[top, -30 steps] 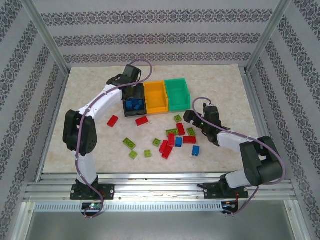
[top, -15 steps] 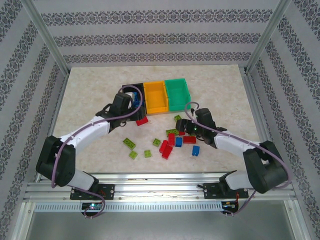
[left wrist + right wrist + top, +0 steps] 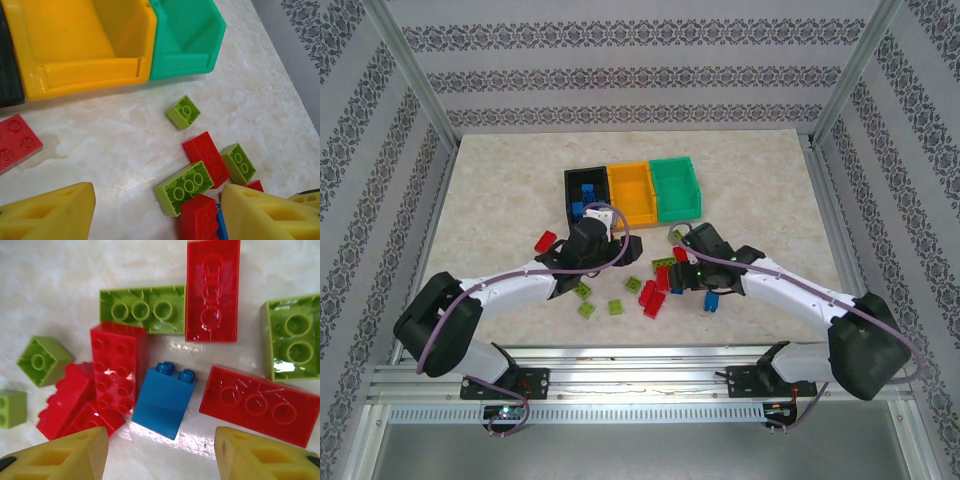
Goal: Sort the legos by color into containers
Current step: Pick up the lego from the bottom-center of the table.
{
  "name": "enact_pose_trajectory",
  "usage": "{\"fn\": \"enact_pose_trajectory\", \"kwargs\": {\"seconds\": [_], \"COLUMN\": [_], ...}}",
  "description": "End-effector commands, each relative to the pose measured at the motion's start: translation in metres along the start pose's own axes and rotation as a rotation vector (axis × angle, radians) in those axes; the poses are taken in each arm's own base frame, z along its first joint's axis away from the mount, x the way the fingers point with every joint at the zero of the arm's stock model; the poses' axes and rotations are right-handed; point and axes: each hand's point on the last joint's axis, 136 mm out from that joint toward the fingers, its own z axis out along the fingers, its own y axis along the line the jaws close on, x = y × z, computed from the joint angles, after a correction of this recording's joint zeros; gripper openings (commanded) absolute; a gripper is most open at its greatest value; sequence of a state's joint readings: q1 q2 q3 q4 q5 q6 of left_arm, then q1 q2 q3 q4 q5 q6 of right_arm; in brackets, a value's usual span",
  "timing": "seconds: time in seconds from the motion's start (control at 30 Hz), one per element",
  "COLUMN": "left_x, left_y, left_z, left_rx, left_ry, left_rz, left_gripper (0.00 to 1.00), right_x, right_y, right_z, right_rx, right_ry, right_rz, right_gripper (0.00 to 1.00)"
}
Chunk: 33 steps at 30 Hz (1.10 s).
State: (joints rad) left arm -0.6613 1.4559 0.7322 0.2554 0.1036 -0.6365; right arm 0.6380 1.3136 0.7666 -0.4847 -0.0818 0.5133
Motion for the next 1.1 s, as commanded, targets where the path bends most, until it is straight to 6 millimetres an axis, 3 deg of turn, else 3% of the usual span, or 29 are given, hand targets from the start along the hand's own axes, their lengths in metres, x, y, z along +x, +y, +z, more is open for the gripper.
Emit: {"fn": "enact_pose_trajectory", "kwargs": {"seconds": [0.0, 0.1, 0.43, 0.67, 0.93, 1.07], "left_x": [-0.020, -0.025, -0.032, -0.032, -0.032, -0.032], "left_y": [-0.017, -0.018, -0.003, -0.002, -0.001, 0.005], "left_z": [-0.016, -0.033, -0.074, -0.080, -0.080, -0.082], "left_rx": [0.052, 0.054, -0.003, -0.014, -0.008, -0.043], "left_ry": [-0.087, -0.125, -0.205, -0.207, -0.213, -0.202], "left_rz": [0.023, 0.036, 0.052, 0.059, 0.055, 0.056], "left_gripper": [0.67, 0.68, 0.70, 0.71, 0.71, 0.71], "right_x": [0.006, 0.004, 0.013, 0.010, 0.004, -0.002], "right_y": [-0.003, 0.001, -0.012, -0.007, -0.004, 0.000], "right_z": [0.004, 0.012, 0.046, 0.049, 0.040, 0.033], "right_rx": [0.074, 0.103, 0.192, 0.184, 0.181, 0.164], "right_ry": [0.059, 0.067, 0.144, 0.158, 0.132, 0.101], "right_rz": [-0.014, -0.027, -0.017, -0.052, -0.057, -0.062], "right_gripper": [0.59, 0.59, 0.51, 0.43, 0.41, 0.30]}}
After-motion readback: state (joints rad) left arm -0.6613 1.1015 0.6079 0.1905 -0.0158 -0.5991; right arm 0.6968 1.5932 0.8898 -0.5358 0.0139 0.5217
